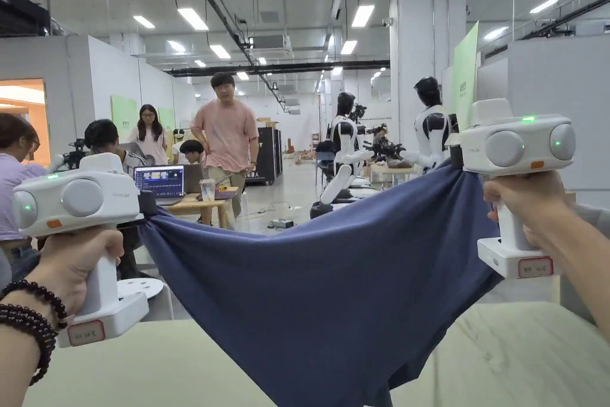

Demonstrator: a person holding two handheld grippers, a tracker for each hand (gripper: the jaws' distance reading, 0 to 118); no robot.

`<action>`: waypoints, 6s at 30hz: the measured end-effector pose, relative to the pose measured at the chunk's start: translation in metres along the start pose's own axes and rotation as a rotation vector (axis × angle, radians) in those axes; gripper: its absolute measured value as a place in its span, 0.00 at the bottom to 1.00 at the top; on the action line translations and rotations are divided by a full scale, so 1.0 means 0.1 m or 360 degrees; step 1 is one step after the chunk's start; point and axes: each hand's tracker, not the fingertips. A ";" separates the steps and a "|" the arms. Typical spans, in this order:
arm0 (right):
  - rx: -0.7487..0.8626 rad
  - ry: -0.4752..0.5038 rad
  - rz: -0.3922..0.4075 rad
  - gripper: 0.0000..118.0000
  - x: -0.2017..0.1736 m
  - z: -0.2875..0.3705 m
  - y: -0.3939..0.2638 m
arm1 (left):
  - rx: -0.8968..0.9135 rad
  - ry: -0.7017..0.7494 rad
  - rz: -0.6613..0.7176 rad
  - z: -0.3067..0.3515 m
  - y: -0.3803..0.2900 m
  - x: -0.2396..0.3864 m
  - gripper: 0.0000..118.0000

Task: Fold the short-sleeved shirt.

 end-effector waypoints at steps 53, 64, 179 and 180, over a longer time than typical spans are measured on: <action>-0.0750 0.0160 0.0034 0.71 0.29 2.49 -3.35 | -0.0524 0.0046 -0.0121 2.40 -3.07 -0.28 0.32; -0.0785 0.0258 0.0087 0.00 0.04 2.41 -3.45 | -0.0729 0.0236 -0.0274 2.27 -3.46 -0.46 1.00; -0.0351 0.0084 0.0179 0.01 0.71 0.43 -1.21 | -0.0132 -0.0080 -0.0114 0.52 -1.10 -0.22 0.02; -0.0337 0.0070 0.0231 0.01 0.70 0.60 -1.35 | -0.0113 -0.0096 -0.0067 0.68 -1.21 -0.25 0.02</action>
